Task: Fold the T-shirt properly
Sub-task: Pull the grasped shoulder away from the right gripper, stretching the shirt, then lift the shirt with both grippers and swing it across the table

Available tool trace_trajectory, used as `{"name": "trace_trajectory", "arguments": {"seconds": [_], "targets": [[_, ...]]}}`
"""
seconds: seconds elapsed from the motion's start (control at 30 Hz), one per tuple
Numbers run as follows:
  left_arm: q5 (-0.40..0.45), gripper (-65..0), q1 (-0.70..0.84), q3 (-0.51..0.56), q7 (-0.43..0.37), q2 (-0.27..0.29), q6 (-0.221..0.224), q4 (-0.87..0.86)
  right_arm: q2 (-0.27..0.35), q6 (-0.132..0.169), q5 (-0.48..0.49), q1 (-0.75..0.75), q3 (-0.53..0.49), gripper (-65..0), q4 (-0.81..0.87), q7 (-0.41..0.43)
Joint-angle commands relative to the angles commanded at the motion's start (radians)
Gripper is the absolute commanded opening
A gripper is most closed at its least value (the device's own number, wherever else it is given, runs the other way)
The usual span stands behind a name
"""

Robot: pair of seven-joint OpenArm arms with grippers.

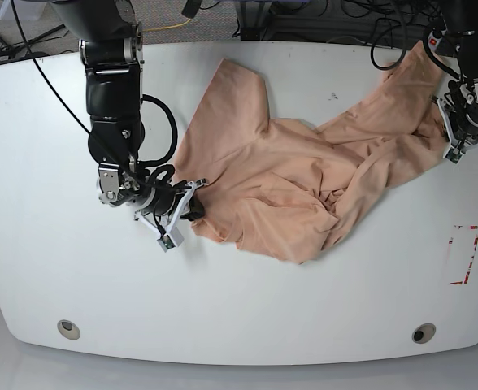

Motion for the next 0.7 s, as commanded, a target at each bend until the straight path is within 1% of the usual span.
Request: {"name": "trace_trajectory", "arguments": {"seconds": [0.17, 0.2, 0.23, 0.33, 0.43, 0.53, 0.6, 0.7], "targets": [[0.035, -64.3, -0.058, -0.014, 0.003, 0.006, 0.0, 0.075, 0.003, -0.003, -0.002, 0.011, -0.002, -65.0, 0.06, -0.002], [0.046, -64.3, -0.068, -0.014, 0.008, 0.008, 0.0, 0.086, 0.014, -0.003, -0.002, 0.021, -0.002, -65.0, 0.066, -0.003], [0.052, -64.3, -0.077, -0.014, 0.023, 0.008, 0.0, 0.1, 0.023, -0.003, -0.002, 0.031, -0.002, -65.0, 0.068, -0.003], [0.055, -64.4, -0.123, -0.014, 0.101, 0.008, 0.0, 0.153, 0.038, -0.003, -0.002, 0.071, -0.002, -65.0, 0.071, -0.003], [0.055, -64.4, -0.161, -0.014, 0.137, 0.008, 0.0, 0.189, 0.063, -0.003, -0.002, 0.104, -0.002, -65.0, 0.069, -0.003], [0.058, -64.4, -0.207, -0.014, 0.164, 0.008, 0.0, 0.224, 0.072, -0.003, -0.002, 0.152, -0.002, -65.0, 0.069, -0.003], [0.058, -64.4, -0.242, -0.014, 0.206, 0.008, 0.0, 0.241, 0.08, -0.003, -0.003, 0.183, -0.002, -65.0, 0.068, -0.003], [0.058, -64.4, -0.319, -0.012, 0.288, 0.008, 0.0, 0.259, 0.114, -0.003, -0.003, 0.238, -0.006, -65.0, 0.068, -0.003]]}}
